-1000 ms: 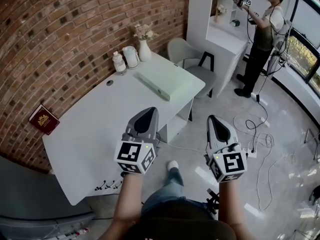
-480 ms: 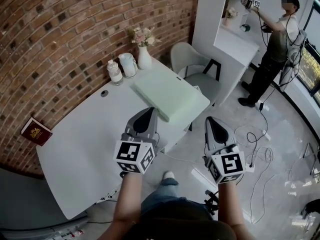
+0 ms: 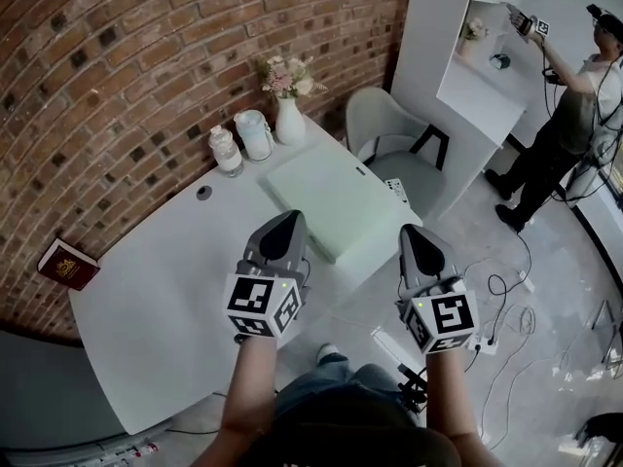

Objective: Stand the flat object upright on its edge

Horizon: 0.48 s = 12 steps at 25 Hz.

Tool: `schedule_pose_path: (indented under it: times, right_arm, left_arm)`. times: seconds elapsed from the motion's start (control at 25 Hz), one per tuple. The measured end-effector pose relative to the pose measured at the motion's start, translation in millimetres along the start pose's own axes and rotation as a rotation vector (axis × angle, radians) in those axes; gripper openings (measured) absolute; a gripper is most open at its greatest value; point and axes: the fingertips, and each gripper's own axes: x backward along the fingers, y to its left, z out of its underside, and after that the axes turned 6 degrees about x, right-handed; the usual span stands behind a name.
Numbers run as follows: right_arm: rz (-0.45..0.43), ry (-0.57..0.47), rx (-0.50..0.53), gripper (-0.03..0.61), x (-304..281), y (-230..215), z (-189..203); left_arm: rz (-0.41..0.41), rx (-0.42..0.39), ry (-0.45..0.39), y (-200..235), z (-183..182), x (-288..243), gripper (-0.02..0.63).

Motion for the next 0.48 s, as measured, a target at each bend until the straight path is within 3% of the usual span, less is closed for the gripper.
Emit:
schedule_pose_path:
  times: [0.48]
  right_arm:
    - [-0.122, 0.005, -0.016, 0.000, -70.4, -12.2, 11.6]
  left_arm:
    - [-0.148, 0.002, -0.001, 44.7, 0.4, -17.8, -0.003]
